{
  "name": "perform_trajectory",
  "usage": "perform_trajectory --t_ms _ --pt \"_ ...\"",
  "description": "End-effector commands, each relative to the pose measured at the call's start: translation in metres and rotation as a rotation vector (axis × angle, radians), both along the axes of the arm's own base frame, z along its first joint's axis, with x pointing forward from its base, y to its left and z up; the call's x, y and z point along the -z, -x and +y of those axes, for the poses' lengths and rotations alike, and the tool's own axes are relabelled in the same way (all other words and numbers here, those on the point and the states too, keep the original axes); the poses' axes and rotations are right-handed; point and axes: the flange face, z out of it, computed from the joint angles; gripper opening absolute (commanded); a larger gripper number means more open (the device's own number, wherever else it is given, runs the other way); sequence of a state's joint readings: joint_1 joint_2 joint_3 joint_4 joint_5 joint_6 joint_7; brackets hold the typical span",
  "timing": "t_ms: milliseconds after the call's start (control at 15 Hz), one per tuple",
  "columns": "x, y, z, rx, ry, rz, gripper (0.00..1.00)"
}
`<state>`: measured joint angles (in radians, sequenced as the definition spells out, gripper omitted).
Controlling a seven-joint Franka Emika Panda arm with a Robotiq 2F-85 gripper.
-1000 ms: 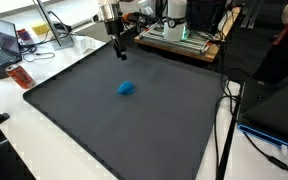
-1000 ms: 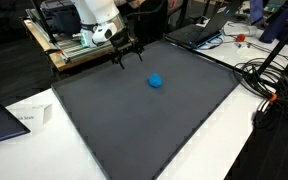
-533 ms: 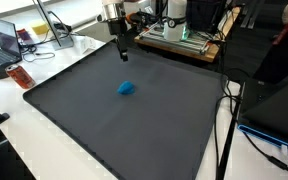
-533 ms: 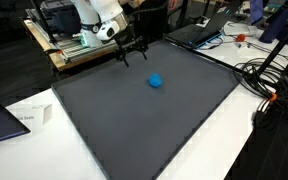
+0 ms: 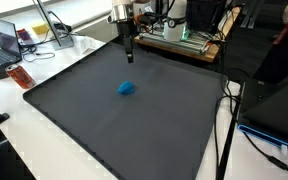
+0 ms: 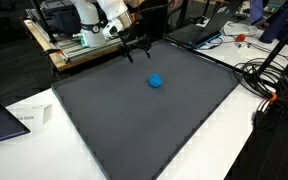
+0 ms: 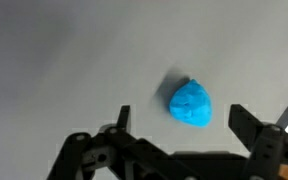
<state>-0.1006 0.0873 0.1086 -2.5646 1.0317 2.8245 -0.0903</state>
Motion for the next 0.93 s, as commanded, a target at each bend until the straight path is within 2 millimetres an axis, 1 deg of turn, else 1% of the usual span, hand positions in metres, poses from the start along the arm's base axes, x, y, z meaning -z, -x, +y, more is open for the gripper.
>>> perform_trajectory --t_ms 0,400,533,733,867 --pt "-0.007 0.014 0.016 0.110 0.022 -0.006 1.00" --pt "-0.007 0.022 0.050 0.185 0.084 -0.014 1.00" --pt "-0.002 0.025 0.061 0.192 0.110 -0.016 1.00" --pt "0.007 0.033 0.071 0.178 0.167 -0.024 1.00" --pt "0.017 0.040 0.072 0.148 0.216 -0.033 1.00"
